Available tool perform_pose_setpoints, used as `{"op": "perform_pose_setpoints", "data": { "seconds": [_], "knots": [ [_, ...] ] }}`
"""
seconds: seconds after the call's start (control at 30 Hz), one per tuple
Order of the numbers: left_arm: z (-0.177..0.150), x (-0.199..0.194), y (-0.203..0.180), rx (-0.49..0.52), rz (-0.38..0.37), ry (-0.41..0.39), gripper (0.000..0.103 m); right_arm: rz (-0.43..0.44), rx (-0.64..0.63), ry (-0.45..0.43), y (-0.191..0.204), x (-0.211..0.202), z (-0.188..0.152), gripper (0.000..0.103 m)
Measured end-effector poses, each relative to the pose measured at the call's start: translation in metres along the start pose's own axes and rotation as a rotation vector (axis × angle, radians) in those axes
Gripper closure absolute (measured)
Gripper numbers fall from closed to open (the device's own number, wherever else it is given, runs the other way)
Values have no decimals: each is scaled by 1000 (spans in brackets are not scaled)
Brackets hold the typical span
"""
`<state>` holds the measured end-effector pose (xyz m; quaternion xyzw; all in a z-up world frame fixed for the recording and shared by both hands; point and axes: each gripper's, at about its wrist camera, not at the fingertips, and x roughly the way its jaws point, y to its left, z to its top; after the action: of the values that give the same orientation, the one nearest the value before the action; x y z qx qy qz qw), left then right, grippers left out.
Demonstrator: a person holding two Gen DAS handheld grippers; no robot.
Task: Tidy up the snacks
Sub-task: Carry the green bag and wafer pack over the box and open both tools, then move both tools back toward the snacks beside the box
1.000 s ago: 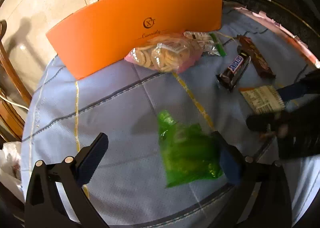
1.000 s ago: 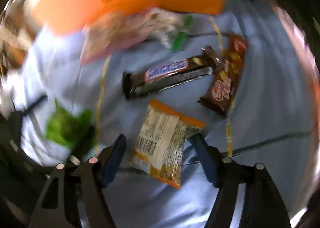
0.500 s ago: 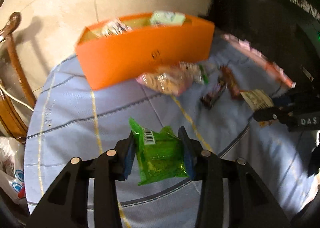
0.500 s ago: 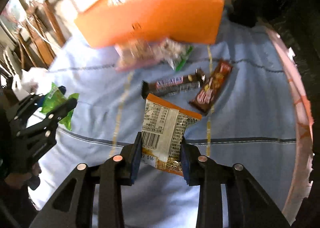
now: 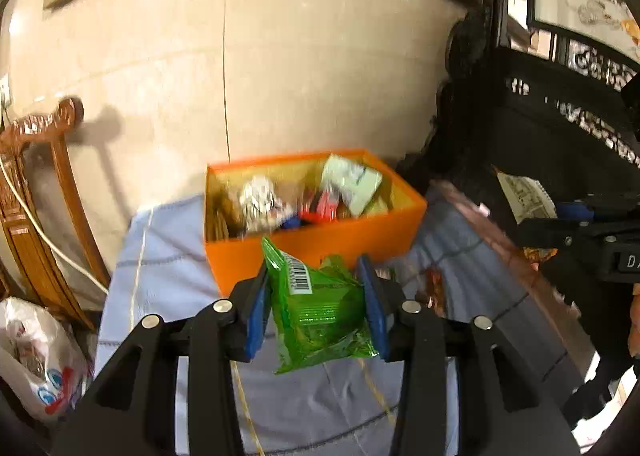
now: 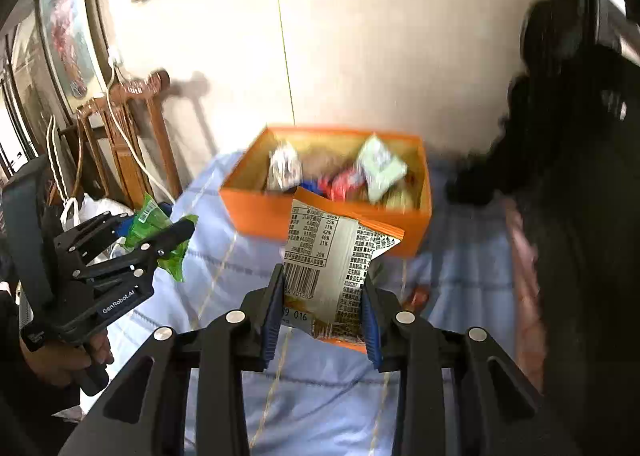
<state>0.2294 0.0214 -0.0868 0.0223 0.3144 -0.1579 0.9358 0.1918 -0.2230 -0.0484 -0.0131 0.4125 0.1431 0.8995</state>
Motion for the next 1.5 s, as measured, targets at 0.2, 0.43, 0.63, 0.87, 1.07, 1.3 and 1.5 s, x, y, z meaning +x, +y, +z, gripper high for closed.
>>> {"op": "perform_pose_setpoints", "data": {
  "seconds": [0.2, 0.43, 0.63, 0.87, 1.07, 1.3, 1.5],
  "knots": [
    [42, -5, 3, 14, 24, -70, 63, -13, -30, -64, -5, -18, 39, 69],
    [80, 9, 5, 40, 40, -104, 63, -15, -21, -86, -12, -10, 76, 69],
    [113, 40, 7, 54, 45, -114, 63, -21, -45, -85, -13, 18, 108, 69],
    [162, 120, 19, 65, 68, -59, 8, -9, -43, -16, -33, 91, 173, 60],
    [135, 161, 48, -2, 148, 19, 5, -59, 18, 27, -59, 123, 162, 39],
    [72, 138, 46, -3, 151, 58, 5, -44, 33, 59, -58, 114, 104, 39],
    [14, 120, 19, 55, 134, 157, 5, -91, 114, 162, -63, 111, 32, 35]
  ]
}}
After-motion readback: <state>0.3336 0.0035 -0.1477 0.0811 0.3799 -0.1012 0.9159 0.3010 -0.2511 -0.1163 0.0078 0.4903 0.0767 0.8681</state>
